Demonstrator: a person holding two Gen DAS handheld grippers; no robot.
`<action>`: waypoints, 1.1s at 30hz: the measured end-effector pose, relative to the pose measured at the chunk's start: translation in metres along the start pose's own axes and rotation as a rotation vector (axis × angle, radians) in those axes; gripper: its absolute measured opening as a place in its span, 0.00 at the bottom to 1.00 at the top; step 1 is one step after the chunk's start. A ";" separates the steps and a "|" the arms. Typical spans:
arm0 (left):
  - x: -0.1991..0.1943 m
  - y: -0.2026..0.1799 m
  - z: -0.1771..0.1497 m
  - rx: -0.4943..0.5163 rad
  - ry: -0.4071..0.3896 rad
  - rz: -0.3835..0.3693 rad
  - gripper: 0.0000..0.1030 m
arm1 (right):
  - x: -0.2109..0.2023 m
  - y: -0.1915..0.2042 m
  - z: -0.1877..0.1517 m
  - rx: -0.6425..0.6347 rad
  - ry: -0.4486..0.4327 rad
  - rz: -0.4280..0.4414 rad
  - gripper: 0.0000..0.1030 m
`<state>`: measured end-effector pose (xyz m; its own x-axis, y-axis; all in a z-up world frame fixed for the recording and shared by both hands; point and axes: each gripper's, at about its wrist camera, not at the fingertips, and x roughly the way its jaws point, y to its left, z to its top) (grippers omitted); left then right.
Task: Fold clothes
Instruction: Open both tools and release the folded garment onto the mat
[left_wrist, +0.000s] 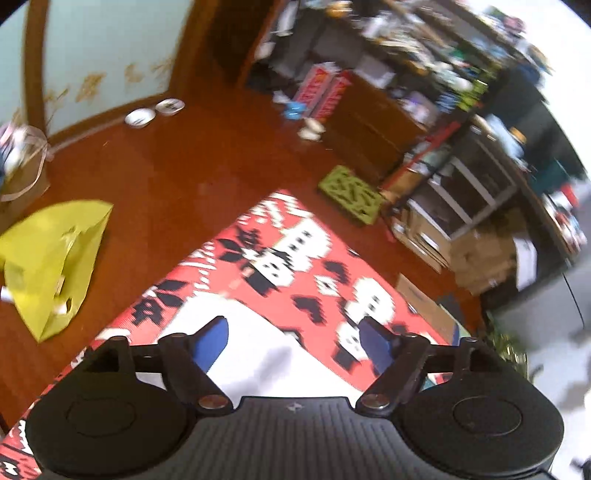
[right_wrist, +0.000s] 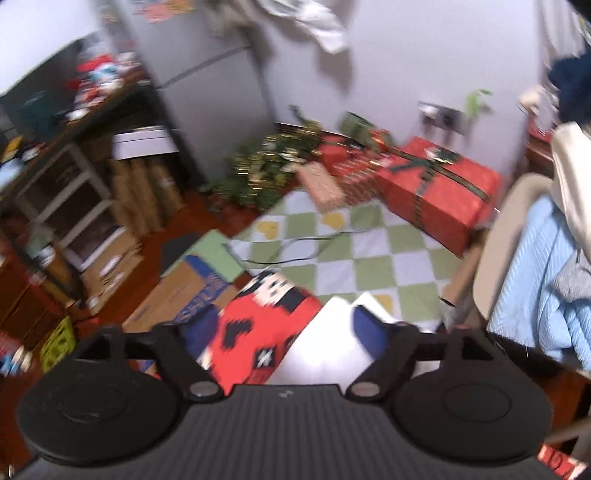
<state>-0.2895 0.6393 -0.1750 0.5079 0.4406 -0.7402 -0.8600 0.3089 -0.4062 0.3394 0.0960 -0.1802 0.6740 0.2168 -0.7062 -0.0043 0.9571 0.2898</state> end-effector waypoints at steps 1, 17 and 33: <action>-0.007 -0.005 -0.008 0.037 -0.003 -0.007 0.81 | -0.013 0.001 -0.007 -0.028 -0.001 0.027 0.93; -0.004 -0.051 -0.152 0.416 0.030 0.055 0.90 | -0.143 0.080 -0.234 -0.611 0.017 0.226 1.00; 0.033 -0.046 -0.195 0.535 0.026 0.177 1.00 | -0.135 0.079 -0.325 -0.591 0.156 0.180 1.00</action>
<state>-0.2431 0.4752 -0.2858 0.3513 0.5059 -0.7878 -0.7836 0.6194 0.0483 0.0082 0.2046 -0.2725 0.5090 0.3669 -0.7786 -0.5448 0.8377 0.0386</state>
